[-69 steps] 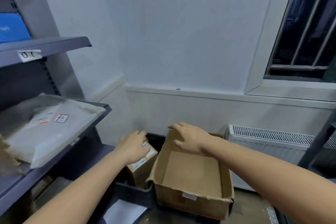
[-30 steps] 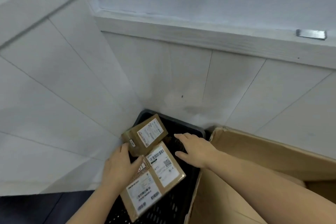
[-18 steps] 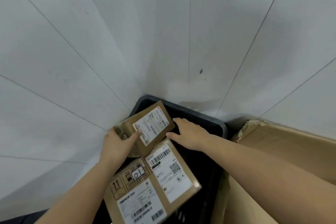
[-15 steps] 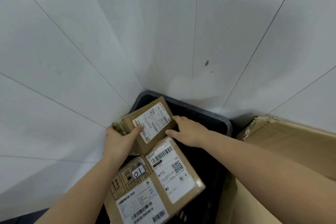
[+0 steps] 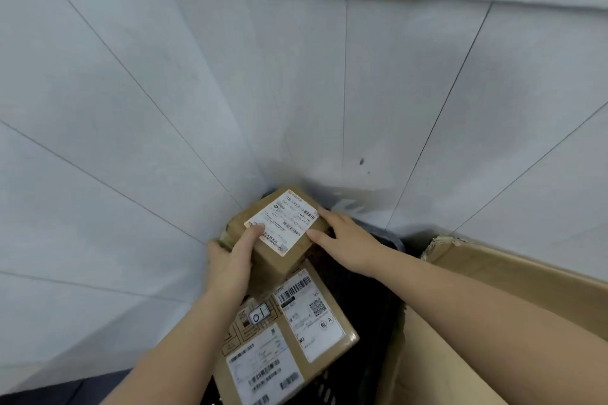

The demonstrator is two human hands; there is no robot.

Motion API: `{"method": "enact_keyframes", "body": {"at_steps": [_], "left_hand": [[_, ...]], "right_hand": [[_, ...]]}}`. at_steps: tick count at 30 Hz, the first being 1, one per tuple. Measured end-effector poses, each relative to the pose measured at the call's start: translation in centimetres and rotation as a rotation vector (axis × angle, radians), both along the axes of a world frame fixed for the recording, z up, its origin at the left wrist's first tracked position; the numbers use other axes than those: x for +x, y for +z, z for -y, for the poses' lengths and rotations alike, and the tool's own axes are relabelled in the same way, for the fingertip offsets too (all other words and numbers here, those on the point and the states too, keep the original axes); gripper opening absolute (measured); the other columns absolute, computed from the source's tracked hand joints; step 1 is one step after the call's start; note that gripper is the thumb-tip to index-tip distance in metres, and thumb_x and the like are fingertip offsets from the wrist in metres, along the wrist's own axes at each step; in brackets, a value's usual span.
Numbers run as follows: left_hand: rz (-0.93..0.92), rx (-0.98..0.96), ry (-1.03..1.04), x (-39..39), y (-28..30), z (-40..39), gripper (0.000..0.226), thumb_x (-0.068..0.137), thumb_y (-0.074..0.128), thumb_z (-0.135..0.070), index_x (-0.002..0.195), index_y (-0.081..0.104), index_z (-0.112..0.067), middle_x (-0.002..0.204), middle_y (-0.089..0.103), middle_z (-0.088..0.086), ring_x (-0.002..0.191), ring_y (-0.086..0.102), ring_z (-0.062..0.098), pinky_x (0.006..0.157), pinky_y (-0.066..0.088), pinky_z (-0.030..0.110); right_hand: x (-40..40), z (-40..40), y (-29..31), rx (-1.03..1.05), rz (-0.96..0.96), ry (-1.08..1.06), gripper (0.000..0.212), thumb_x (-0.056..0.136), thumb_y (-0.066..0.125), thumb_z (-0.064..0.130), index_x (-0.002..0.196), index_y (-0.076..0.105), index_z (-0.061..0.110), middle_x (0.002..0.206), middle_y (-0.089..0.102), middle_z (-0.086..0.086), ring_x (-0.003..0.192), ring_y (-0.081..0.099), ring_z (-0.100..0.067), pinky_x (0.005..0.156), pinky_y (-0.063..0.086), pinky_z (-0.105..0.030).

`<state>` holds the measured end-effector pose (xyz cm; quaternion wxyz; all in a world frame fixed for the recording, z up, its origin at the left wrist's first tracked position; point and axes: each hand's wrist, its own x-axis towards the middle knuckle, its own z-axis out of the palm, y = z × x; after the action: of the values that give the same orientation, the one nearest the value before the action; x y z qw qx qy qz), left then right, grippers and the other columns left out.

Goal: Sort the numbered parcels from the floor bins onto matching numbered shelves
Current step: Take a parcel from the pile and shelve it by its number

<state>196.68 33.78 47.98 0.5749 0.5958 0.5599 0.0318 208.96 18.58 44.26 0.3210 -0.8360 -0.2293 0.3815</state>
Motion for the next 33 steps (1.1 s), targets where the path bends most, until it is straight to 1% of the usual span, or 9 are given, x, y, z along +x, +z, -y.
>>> {"method": "enact_keyframes", "body": {"at_steps": [3, 6, 9, 12, 15, 17, 20, 28, 33], "left_hand": [[0.030, -0.064, 0.040, -0.6, 5.0, 2.2, 0.074, 0.066, 0.076, -0.058, 0.116, 0.038, -0.020, 0.106, 0.058, 0.006, 0.096, 0.061, 0.028, 0.088, 0.052, 0.055], [0.032, -0.116, 0.056, -1.3, 10.7, 4.5, 0.070, 0.071, 0.076, -0.052, 0.117, 0.039, -0.014, 0.100, 0.057, 0.009, 0.090, 0.062, 0.029, 0.075, 0.058, 0.051], [0.033, -0.159, -0.028, -2.7, 16.8, 7.1, 0.053, 0.078, 0.072, -0.045, 0.111, 0.049, -0.010, 0.097, 0.064, 0.011, 0.082, 0.066, 0.027, 0.052, 0.056, 0.035], [0.039, -0.175, -0.147, -4.5, 21.3, 9.2, 0.045, 0.078, 0.067, -0.052, 0.106, 0.063, -0.017, 0.089, 0.074, 0.009, 0.082, 0.070, 0.024, 0.060, 0.056, 0.031], [0.026, -0.123, -0.273, -6.6, 25.3, 11.3, 0.043, 0.082, 0.056, -0.062, 0.101, 0.065, -0.025, 0.075, 0.074, -0.001, 0.081, 0.068, 0.019, 0.076, 0.056, 0.036], [0.026, -0.100, -0.306, -8.0, 27.8, 12.6, 0.044, 0.084, 0.051, -0.065, 0.100, 0.063, -0.026, 0.072, 0.073, -0.002, 0.078, 0.067, 0.019, 0.081, 0.056, 0.038], [0.005, -0.085, -0.359, -10.2, 31.2, 14.1, 0.057, 0.083, 0.044, -0.073, 0.106, 0.062, -0.023, 0.064, 0.069, -0.002, 0.066, 0.064, 0.019, 0.069, 0.054, 0.032], [-0.108, 0.063, -0.548, -17.0, 37.6, 17.0, 0.093, 0.073, 0.019, -0.090, 0.102, 0.067, -0.016, 0.084, 0.074, 0.017, 0.066, 0.070, 0.029, 0.057, 0.057, 0.029], [-0.056, 0.179, -0.528, -21.7, 40.4, 19.6, 0.095, 0.068, 0.017, -0.094, 0.075, 0.063, -0.011, 0.052, 0.060, 0.011, 0.050, 0.060, 0.029, 0.051, 0.053, 0.031]], "right_hand": [[-1.0, 1.7, 4.5, 0.094, -0.112, -0.177, 0.086, 0.088, 0.056, 0.059, 0.154, 0.017, 0.021, 0.153, 0.032, 0.007, 0.142, 0.032, -0.018, 0.117, 0.027, -0.036], [-1.9, 3.6, 9.8, 0.174, -0.204, -0.329, 0.044, 0.092, 0.059, 0.048, 0.125, 0.037, 0.029, 0.125, 0.049, 0.015, 0.118, 0.047, -0.008, 0.101, 0.034, -0.024], [-3.4, 5.6, 15.7, 0.190, -0.367, -0.405, 0.037, 0.094, 0.054, 0.051, 0.122, 0.034, 0.036, 0.119, 0.052, 0.009, 0.108, 0.053, -0.017, 0.095, 0.044, -0.035], [-5.2, 7.0, 20.8, 0.153, -0.504, -0.441, 0.056, 0.087, 0.046, 0.070, 0.135, 0.028, 0.047, 0.118, 0.062, -0.002, 0.100, 0.065, -0.031, 0.085, 0.056, -0.046], [-6.5, 8.2, 25.8, 0.189, -0.559, -0.489, 0.051, 0.088, 0.048, 0.065, 0.132, 0.039, 0.041, 0.108, 0.068, -0.009, 0.093, 0.069, -0.034, 0.082, 0.057, -0.055], [-7.5, 9.1, 29.3, 0.203, -0.547, -0.482, 0.046, 0.090, 0.050, 0.060, 0.129, 0.046, 0.035, 0.104, 0.069, -0.008, 0.090, 0.070, -0.031, 0.076, 0.059, -0.053], [-9.2, 10.5, 33.3, 0.171, -0.534, -0.435, 0.052, 0.089, 0.049, 0.060, 0.128, 0.052, 0.026, 0.098, 0.068, -0.008, 0.087, 0.070, -0.029, 0.063, 0.059, -0.041], [-14.6, 13.6, 40.5, 0.090, -0.506, -0.366, 0.057, 0.088, 0.047, 0.062, 0.113, 0.060, 0.012, 0.092, 0.060, -0.013, 0.086, 0.066, -0.033, 0.082, 0.057, -0.049], [-19.5, 16.0, 43.9, 0.111, -0.465, -0.348, 0.045, 0.091, 0.044, 0.057, 0.095, 0.061, 0.016, 0.091, 0.055, -0.014, 0.081, 0.062, -0.032, 0.082, 0.055, -0.053]]}}
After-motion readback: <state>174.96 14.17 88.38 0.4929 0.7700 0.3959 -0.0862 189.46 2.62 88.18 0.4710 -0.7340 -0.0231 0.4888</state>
